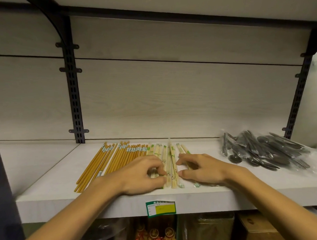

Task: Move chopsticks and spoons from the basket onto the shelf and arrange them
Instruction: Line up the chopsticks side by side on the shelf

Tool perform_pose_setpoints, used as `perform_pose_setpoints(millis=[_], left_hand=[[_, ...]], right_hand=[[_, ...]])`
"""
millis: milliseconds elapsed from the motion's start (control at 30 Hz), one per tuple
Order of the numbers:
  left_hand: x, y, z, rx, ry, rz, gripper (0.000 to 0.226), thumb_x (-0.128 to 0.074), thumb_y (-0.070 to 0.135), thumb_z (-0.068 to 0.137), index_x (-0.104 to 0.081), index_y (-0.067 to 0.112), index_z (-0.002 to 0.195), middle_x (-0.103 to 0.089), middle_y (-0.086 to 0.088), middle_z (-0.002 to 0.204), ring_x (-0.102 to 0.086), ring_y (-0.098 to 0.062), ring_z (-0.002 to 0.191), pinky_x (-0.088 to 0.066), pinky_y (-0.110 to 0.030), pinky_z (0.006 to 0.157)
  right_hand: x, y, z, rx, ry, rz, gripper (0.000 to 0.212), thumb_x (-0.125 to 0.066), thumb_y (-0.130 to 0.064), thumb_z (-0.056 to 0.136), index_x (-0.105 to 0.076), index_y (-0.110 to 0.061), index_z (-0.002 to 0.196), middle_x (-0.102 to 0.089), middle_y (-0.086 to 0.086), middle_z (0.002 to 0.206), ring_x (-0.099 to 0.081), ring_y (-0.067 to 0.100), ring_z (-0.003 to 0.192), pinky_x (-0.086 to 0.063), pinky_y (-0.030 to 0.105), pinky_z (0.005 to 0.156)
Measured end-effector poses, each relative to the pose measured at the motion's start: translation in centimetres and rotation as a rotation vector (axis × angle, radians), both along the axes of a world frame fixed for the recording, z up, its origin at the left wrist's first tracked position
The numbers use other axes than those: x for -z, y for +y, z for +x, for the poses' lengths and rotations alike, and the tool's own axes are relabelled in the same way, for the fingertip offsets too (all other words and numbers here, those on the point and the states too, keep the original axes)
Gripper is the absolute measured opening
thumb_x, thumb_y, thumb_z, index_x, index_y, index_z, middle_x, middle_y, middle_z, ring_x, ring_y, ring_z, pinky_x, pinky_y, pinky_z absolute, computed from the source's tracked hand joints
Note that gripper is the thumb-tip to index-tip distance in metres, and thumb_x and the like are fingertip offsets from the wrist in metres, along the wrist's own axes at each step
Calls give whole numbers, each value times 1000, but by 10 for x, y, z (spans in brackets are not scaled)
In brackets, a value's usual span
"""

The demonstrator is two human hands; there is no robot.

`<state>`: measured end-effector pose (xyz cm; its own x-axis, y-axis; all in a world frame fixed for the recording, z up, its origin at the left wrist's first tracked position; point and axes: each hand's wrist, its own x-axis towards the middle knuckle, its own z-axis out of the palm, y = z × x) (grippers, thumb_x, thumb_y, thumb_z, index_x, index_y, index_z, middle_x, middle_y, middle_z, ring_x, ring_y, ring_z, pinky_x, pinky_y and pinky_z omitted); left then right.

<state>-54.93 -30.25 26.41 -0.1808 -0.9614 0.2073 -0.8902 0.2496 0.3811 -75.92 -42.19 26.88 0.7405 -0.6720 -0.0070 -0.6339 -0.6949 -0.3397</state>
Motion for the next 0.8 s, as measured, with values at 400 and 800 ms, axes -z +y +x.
perform_pose_setpoints(millis=[400,800], left_hand=[[-2,0,-10,20,-82,64,51,-49,62,88,-49,39,134,-41,17,147,-37,-3,132,-29,-26,109],[-2,-4,-19,16,-158,146,54,-36,65,91,-27,54,142,-31,21,149,-24,-5,130,-27,-37,109]], right_hand=[[6,1,-2,-44,-145,-9,42,-54,-59,87,-52,-42,125,-58,0,131,-56,18,113,-45,37,98],[6,7,-1,-66,-126,-22,47,-47,-42,93,-44,-38,140,-40,-12,148,-37,12,133,-30,31,107]])
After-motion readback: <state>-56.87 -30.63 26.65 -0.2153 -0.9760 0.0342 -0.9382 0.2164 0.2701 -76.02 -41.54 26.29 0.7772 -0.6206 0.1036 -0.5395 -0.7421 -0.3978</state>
